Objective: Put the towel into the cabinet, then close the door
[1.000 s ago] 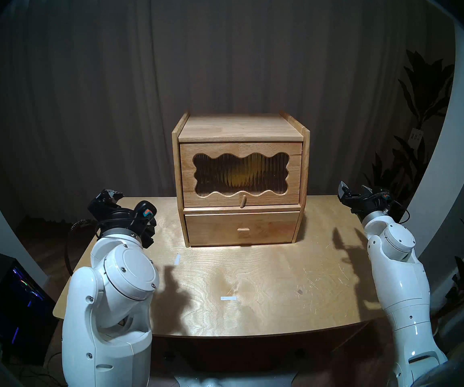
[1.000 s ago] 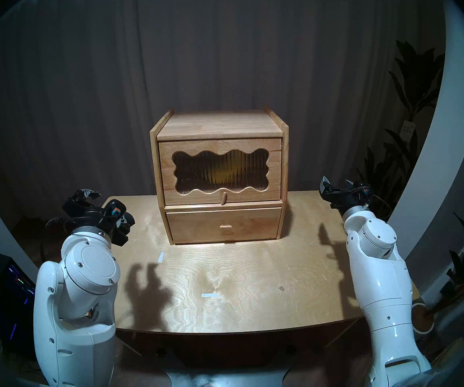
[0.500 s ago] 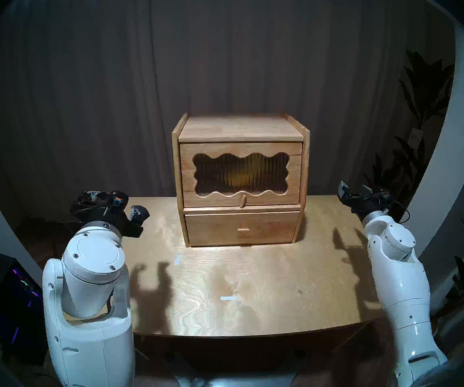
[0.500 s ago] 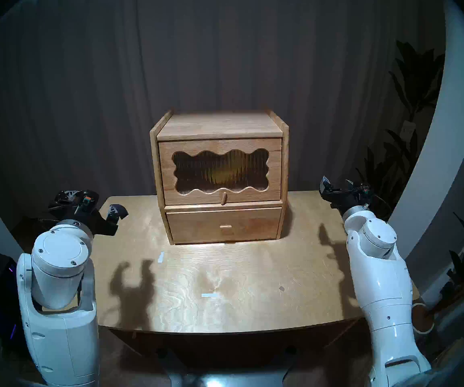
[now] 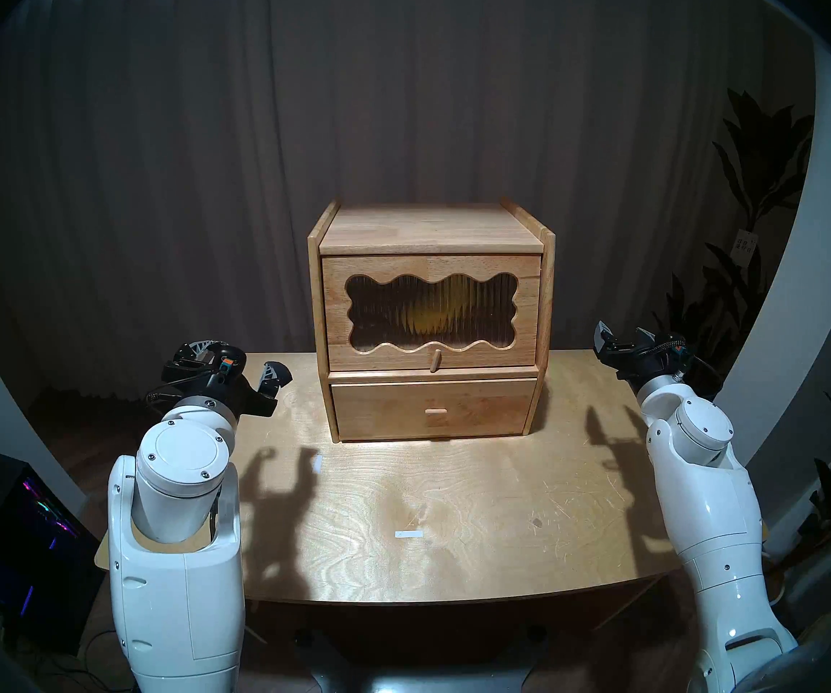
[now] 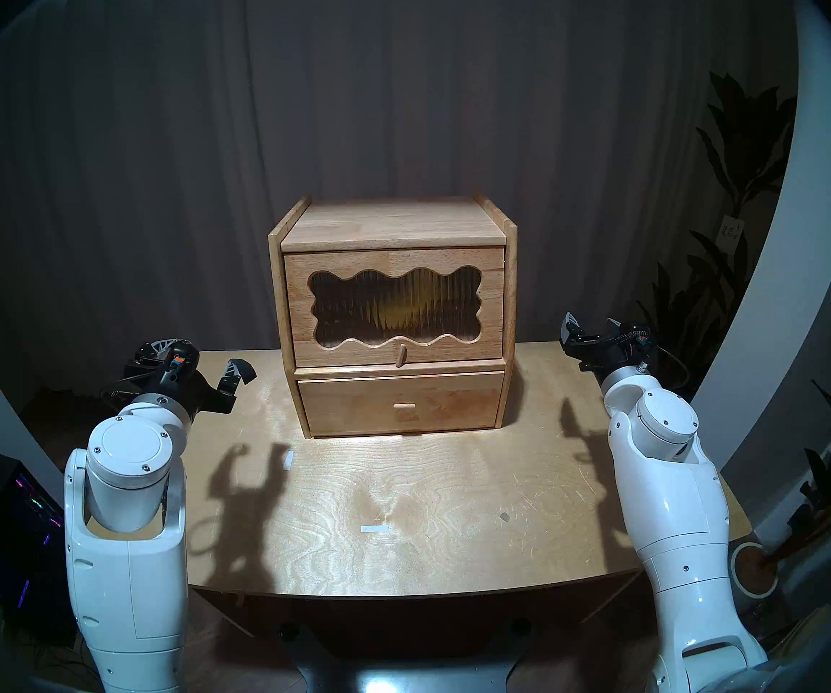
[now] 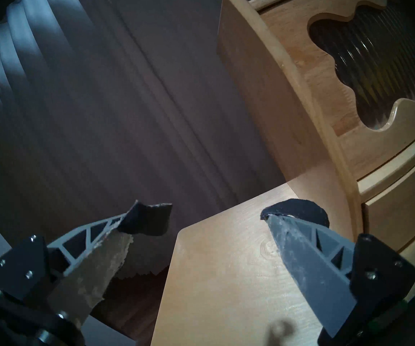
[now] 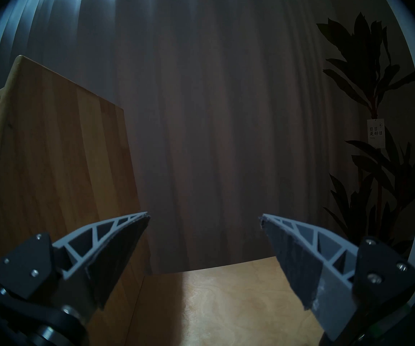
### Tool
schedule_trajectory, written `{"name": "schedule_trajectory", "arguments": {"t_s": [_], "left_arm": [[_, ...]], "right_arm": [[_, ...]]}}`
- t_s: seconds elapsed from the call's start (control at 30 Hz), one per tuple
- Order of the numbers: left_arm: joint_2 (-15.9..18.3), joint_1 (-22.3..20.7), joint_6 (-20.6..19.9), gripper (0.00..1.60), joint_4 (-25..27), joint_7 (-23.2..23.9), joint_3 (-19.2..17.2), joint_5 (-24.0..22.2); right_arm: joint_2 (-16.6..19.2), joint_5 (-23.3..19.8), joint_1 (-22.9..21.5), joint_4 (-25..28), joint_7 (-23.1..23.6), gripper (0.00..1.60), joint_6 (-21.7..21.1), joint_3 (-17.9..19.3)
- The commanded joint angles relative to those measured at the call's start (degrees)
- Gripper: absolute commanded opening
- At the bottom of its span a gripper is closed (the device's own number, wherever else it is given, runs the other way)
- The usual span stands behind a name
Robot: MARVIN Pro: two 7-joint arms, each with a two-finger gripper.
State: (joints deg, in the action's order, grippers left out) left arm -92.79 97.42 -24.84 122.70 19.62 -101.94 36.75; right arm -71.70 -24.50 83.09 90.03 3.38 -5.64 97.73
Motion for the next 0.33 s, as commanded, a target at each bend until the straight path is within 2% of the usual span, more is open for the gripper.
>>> {"name": "schedule_trajectory", "arguments": {"t_s": [0.0,0.13,0.3], "left_arm": [[0.7,-6.3,6.4,1.60,-3.1,-3.1,-1.6,-3.9],[0.3,-8.4,10.3,1.60,-6.7,-4.9,-2.9,-7.6],[-0.1,-8.9,14.8,1.60,-10.3,-7.1,-5.0,-12.5]], "right_arm": [[-1.3,0.7,-2.3,0.4,-1.1,1.60,1.4,-1.1],[-1.9,1.5,-2.9,-0.3,-2.4,1.60,2.0,-1.8],[-2.3,2.4,-3.5,-1.0,-3.8,1.60,2.8,-2.1]]}}
